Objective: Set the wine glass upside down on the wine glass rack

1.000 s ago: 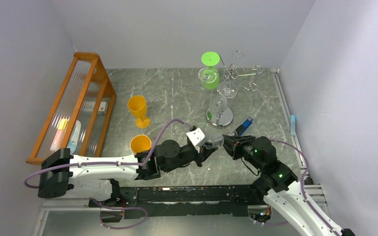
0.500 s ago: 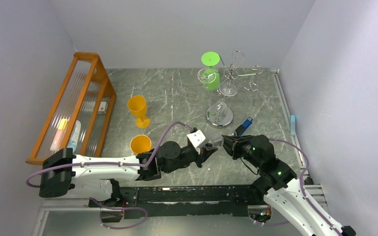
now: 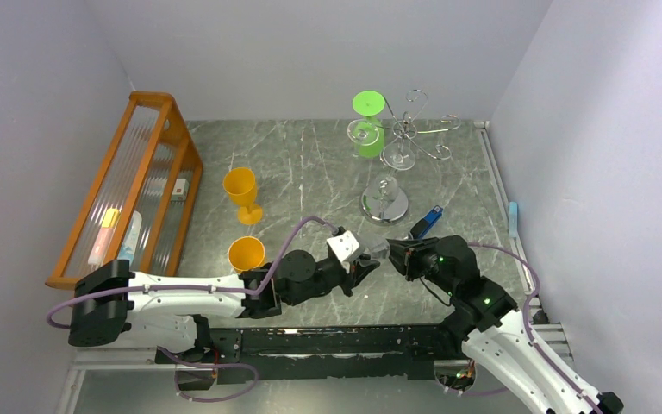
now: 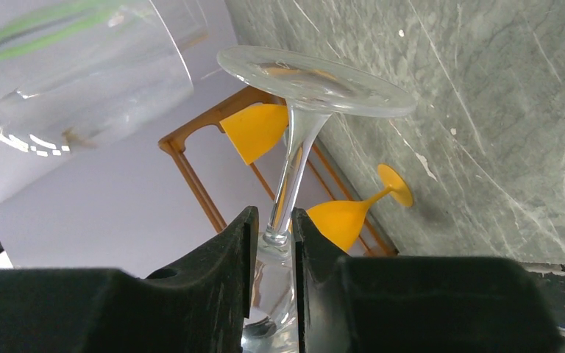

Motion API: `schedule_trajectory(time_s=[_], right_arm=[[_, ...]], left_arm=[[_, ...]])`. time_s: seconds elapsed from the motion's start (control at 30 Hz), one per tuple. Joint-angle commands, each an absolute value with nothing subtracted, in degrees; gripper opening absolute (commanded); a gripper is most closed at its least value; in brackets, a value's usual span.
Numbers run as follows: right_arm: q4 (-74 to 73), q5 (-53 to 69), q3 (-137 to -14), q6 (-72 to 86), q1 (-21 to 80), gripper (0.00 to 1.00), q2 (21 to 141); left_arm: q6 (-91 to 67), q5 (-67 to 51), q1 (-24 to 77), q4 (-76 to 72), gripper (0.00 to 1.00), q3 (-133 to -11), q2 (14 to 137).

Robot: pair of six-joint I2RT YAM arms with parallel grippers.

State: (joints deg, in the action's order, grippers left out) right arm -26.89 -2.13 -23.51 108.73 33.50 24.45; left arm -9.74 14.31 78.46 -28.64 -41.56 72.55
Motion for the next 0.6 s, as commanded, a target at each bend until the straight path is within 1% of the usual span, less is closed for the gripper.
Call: schedule_trajectory(time_s=[0.0,0.07,0.1,0.23,0.3,0.33,0.37,0.57], right_arm=[[-26.85,-3.58,-25.75,107.89,33.68,0.25,24.38],[-27.04,-3.94,-25.89,107.87,33.69,0.25,24.05],[-27.1,-3.95,-25.91,108.0,33.7,0.27,24.0],[-27.7,-3.91,-26.03,107.84,33.74,0.4,24.43],[-27.75,-4.0,-25.95,107.76,33.75,0.42,24.43],[-27.74,-4.0,-25.93,107.78,33.68,0.4,24.37],[-27.72,-4.08,-25.83,107.73,33.75,0.35,24.21],[-27.03,-4.44,-25.58,107.4,33.69,0.0,23.34]], left_arm=[[-10.01,10.6,79.69,-34.07,0.05,-41.24,72.93],[-10.0,10.63,79.72,-34.34,0.05,-41.13,72.97],[-9.91,10.51,79.72,-34.5,0.05,-41.13,73.1],[-9.64,10.42,79.72,-35.22,0.05,-40.88,73.02],[-9.43,10.53,79.69,-35.27,0.05,-40.78,73.0],[-9.4,10.65,79.71,-35.25,0.05,-40.78,73.03],[-9.32,10.98,79.72,-35.06,0.05,-40.76,73.01],[-9.45,11.14,79.69,-35.25,0.05,-40.71,73.23]])
